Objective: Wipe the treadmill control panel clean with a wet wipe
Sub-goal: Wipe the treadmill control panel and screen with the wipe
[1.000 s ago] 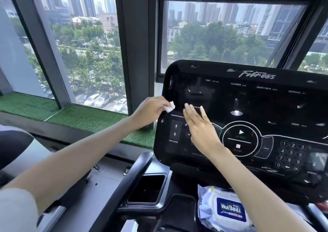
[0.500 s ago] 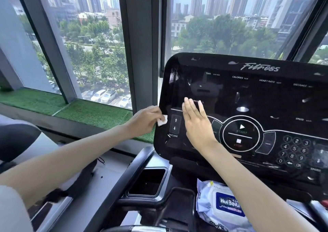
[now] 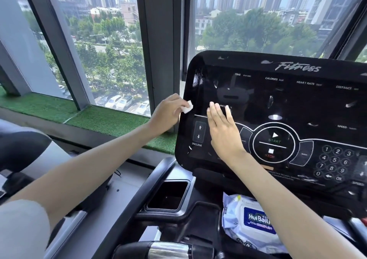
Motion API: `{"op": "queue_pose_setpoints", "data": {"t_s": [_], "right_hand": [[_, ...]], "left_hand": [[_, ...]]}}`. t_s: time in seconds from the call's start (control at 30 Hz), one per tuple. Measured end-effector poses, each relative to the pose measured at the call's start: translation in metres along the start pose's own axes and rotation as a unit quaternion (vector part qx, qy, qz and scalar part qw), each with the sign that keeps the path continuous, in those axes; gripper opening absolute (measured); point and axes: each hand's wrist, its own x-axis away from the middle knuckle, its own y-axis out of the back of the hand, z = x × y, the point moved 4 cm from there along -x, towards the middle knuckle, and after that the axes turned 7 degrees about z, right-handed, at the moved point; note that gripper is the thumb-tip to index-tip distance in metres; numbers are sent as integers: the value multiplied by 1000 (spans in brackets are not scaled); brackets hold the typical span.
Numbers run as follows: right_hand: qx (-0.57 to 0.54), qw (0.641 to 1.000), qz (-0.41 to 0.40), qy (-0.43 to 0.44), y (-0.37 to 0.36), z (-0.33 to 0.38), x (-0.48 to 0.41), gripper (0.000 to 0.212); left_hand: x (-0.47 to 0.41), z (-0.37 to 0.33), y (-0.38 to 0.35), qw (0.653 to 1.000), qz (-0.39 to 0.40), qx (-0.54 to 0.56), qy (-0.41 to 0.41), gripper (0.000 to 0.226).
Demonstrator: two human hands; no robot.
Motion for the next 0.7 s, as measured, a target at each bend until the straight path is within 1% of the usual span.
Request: {"op": "queue_pose_setpoints", "data": {"t_s": [0.03, 0.07, 0.13, 0.17, 0.2, 0.23, 0.3, 0.33, 0.37, 0.4, 0.47, 0.5, 0.53, 0.57, 0.63, 0.67, 0.7], "right_hand": [[1, 1000, 0, 2, 0, 1, 1, 64], [2, 1000, 2, 4, -1, 0, 1, 65], [-3, 1000, 1, 3, -2, -1, 1, 64], [-6, 1000, -1, 1, -2, -2, 0, 64], [-9, 1000, -4, 0, -2, -2, -1, 64], [-14, 1000, -8, -1, -2, -2, -1, 64], [-28, 1000, -12, 0, -2, -1, -1, 64], [-33, 999, -12, 1, -3, -1, -1, 63], [-37, 999, -12, 1, -3, 0, 0, 63], [-42, 999, -12, 1, -4, -1, 0, 62], [-46, 999, -14, 4, -3, -1, 1, 62], [-46, 999, -13, 6, -2, -2, 1, 62], [-44, 999, -10, 8, -1, -2, 1, 63], [-40, 999, -6, 9, 0, -2, 1, 64], [-37, 999, -5, 9, 0, -2, 1, 66], [-47, 999, -6, 10, -1, -2, 2, 66], [-62, 998, -6, 12, -1, -2, 2, 66]], "left_hand": [[2, -1, -3, 1000, 2, -8, -15, 28], [9, -3, -12, 998, 32, -28, -55, 29], [38, -10, -34, 980, 135, -54, -139, 33], [47, -11, -39, 970, 175, -63, -160, 34], [44, -11, -37, 968, 183, -62, -160, 33], [32, -10, -30, 977, 156, -48, -138, 30], [9, -8, -14, 996, 40, 12, -74, 23], [6, -7, -12, 998, 2, 25, -56, 20], [9, -8, -16, 998, -3, 17, -62, 19], [18, -9, -25, 996, 18, 4, -88, 20], [47, -14, -46, 988, 92, 7, -128, 21], [55, -14, -50, 985, 112, 19, -132, 21], [53, -13, -49, 985, 110, 41, -123, 21], [45, -11, -44, 989, 82, 60, -105, 20], [27, -8, -34, 995, -15, 83, -56, 19], [25, -7, -33, 994, -48, 88, -33, 18], [29, -7, -37, 994, -56, 86, -25, 19]]}}
